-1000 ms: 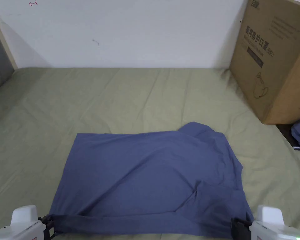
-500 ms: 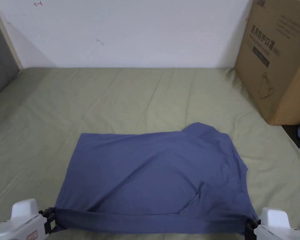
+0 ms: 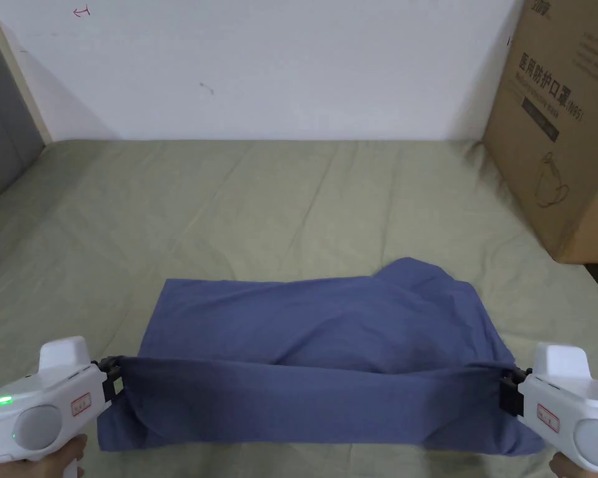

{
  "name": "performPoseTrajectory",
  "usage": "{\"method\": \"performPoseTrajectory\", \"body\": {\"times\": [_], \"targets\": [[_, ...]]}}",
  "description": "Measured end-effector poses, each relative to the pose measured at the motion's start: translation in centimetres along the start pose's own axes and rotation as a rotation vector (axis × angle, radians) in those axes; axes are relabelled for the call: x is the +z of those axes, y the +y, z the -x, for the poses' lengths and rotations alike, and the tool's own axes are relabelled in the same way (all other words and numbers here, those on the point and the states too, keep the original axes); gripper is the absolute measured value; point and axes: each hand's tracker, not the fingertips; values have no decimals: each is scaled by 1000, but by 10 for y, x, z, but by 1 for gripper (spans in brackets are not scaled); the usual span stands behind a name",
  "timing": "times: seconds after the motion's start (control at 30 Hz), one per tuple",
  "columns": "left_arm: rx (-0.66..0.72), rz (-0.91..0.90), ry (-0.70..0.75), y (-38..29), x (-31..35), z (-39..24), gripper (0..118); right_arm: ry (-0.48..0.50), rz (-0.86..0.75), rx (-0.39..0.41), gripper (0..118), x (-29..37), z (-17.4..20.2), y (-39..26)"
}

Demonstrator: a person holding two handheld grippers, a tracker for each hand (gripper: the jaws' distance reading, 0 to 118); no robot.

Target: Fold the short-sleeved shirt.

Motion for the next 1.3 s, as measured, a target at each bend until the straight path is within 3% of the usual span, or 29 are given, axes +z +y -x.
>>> {"method": "performPoseTrajectory", "body": {"times": [0.37, 0.57, 0.63, 0.7, 0.73, 0.77, 1.2, 1.3], "targets": [[-122, 204, 64, -2, -115, -15, 2, -64, 234, 6, 3, -118, -1, 7], [-98, 241, 75, -9, -124, -14, 4, -84, 269, -15, 4, -117, 10, -3], [-73, 219, 61, -3, -113, -15, 24, -68, 236, -29, 8, -105, 11, 2], [-34, 206, 45, 5, -100, -15, 71, -52, 169, -37, 47, -88, 10, 10], [-19, 184, 39, 10, -91, -16, 85, -57, 134, -28, 69, -77, 11, 16], [-8, 134, 30, 15, -79, -18, 94, -55, 86, -24, 84, -63, 13, 22], [-52, -316, -84, 53, 91, -57, 94, -7, -421, -9, 84, 120, 52, 57], [-106, -390, -66, 42, 114, -70, 85, 1, -490, -13, 82, 143, 60, 49]]}}
